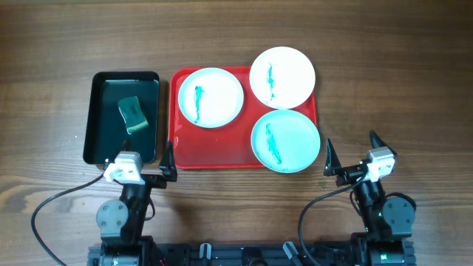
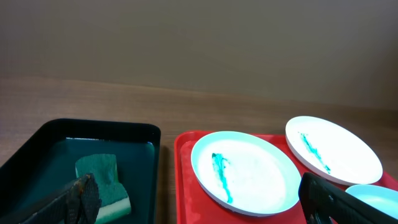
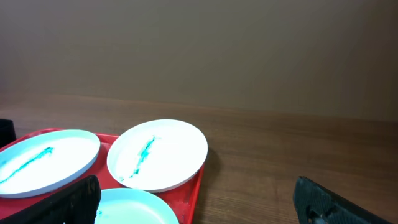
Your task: Clean dirty plates on tray and stack at the side
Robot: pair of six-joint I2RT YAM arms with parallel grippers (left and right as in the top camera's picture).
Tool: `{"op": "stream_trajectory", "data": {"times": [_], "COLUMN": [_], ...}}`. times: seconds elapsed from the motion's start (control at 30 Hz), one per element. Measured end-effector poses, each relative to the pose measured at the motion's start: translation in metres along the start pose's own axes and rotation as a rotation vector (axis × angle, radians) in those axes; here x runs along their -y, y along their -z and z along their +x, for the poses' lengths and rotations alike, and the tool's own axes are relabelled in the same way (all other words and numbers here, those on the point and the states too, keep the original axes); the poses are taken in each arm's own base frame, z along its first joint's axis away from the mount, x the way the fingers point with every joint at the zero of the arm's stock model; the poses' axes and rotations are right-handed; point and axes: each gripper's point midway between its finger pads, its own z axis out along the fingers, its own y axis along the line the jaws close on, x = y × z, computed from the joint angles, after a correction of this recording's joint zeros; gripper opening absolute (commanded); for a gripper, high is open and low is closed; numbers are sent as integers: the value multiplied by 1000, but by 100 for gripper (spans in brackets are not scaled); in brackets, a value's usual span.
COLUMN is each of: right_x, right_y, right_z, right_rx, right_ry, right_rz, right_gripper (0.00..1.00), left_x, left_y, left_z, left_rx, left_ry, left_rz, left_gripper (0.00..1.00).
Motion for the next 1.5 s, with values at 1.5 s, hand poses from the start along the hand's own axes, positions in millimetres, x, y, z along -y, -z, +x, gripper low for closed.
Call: {"op": "stream_trajectory", "data": {"times": [1.5], "right_x": [0], "right_y": [0], "right_z": [0], "right_rx": [0], "right_ry": [0], "right_rz": [0], "right_gripper": [100], "left_x": [0], "left_y": [0], "left_z": [0], "left_rx": [0], "left_ry": [0], "left_rz": [0], "left_gripper": [100]}}
